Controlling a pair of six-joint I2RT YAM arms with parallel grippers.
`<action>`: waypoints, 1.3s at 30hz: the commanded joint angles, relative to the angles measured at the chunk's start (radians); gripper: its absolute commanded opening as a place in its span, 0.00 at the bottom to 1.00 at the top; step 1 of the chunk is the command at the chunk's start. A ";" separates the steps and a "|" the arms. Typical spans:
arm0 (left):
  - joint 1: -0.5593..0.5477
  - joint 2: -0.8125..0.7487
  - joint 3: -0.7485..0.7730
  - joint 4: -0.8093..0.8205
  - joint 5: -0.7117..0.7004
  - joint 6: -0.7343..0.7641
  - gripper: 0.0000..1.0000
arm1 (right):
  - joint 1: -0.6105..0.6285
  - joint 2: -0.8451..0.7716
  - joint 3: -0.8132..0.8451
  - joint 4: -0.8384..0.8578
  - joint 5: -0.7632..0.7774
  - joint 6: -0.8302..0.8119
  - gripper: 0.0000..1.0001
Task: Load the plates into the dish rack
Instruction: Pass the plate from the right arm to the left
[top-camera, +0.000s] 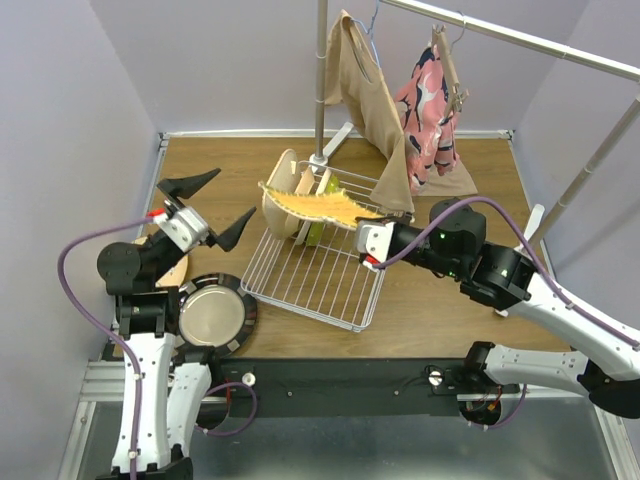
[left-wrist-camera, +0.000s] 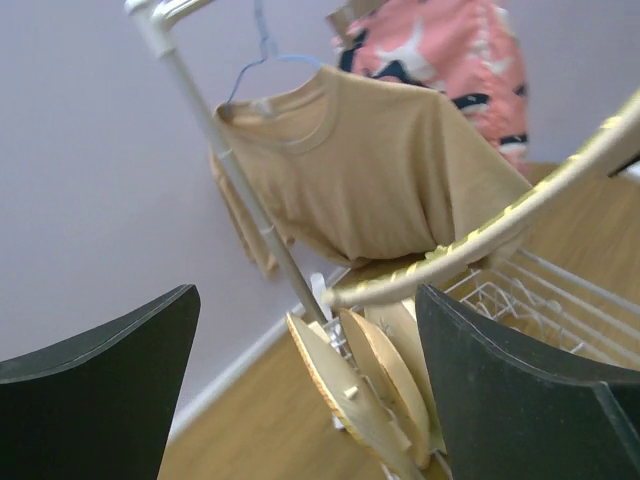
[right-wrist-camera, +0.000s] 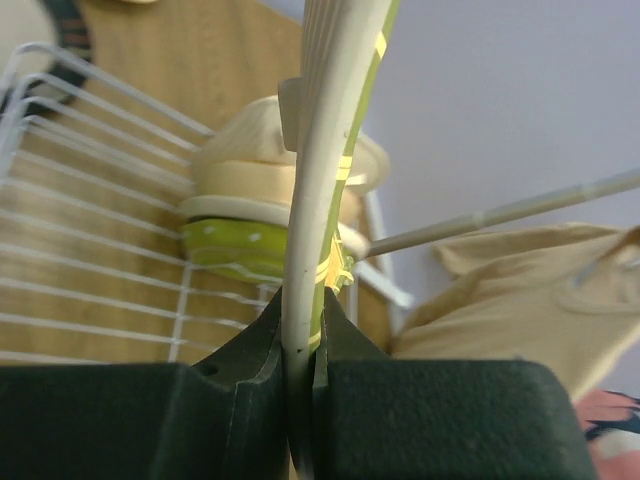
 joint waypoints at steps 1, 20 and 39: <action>0.003 -0.001 -0.002 0.074 0.303 0.270 0.97 | 0.001 -0.032 0.073 -0.156 -0.108 0.080 0.00; -0.431 0.141 0.184 -0.470 0.128 0.391 0.94 | 0.003 0.019 0.192 -0.407 -0.111 -0.015 0.01; -0.588 0.249 0.339 -0.805 -0.049 0.633 0.92 | 0.001 0.028 0.212 -0.460 -0.111 -0.018 0.01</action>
